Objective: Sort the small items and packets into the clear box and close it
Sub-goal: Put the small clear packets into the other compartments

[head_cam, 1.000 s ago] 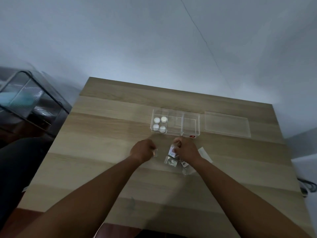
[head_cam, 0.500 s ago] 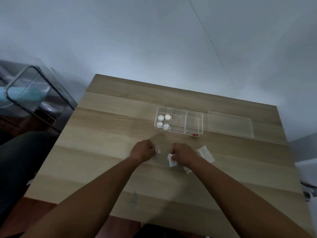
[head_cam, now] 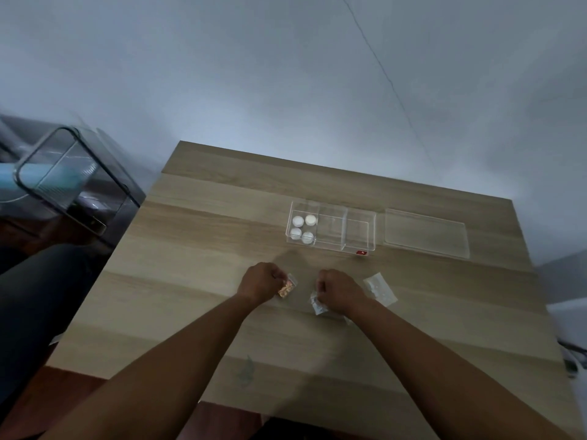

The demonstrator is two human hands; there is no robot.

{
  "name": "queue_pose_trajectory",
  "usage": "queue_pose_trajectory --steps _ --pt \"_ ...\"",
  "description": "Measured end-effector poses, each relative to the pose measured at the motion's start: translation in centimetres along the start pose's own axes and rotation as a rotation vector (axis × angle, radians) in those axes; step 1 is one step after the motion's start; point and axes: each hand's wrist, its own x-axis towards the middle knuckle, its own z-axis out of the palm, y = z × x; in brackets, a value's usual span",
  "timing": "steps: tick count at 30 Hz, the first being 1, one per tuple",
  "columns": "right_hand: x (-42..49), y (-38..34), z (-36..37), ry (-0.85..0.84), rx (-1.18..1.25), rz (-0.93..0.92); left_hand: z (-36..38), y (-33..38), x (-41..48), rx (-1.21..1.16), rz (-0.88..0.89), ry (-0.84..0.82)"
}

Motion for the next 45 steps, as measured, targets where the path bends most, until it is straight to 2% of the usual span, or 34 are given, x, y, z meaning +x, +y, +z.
queue_pose_trajectory --steps 6,13,21,26,31,36,40,45 --pt "-0.3 0.9 -0.5 0.023 0.2 0.074 -0.1 0.6 0.2 -0.056 0.016 -0.04" --pt "-0.7 2.1 -3.9 0.066 0.579 0.211 -0.6 3.0 2.1 -0.008 0.089 0.026" --pt "-0.9 3.3 -7.8 0.232 0.775 0.25 -2.3 9.1 4.9 -0.043 0.186 0.045" --pt "-0.6 4.8 -8.4 0.289 0.815 0.313 -2.5 12.7 7.6 0.047 0.194 0.018" --pt "-0.2 6.2 -8.6 0.283 0.825 0.329 -1.1 14.8 9.8 0.307 0.194 0.014" --pt "0.5 6.9 -9.1 0.346 0.824 0.313 0.7 15.1 10.9 0.506 0.225 0.117" --pt "1.0 7.2 -9.6 0.381 0.822 0.276 1.3 14.5 11.5 0.619 0.286 0.13" --pt "2.3 6.6 -10.7 0.388 0.791 0.254 1.2 14.0 12.0 0.651 0.372 0.165"
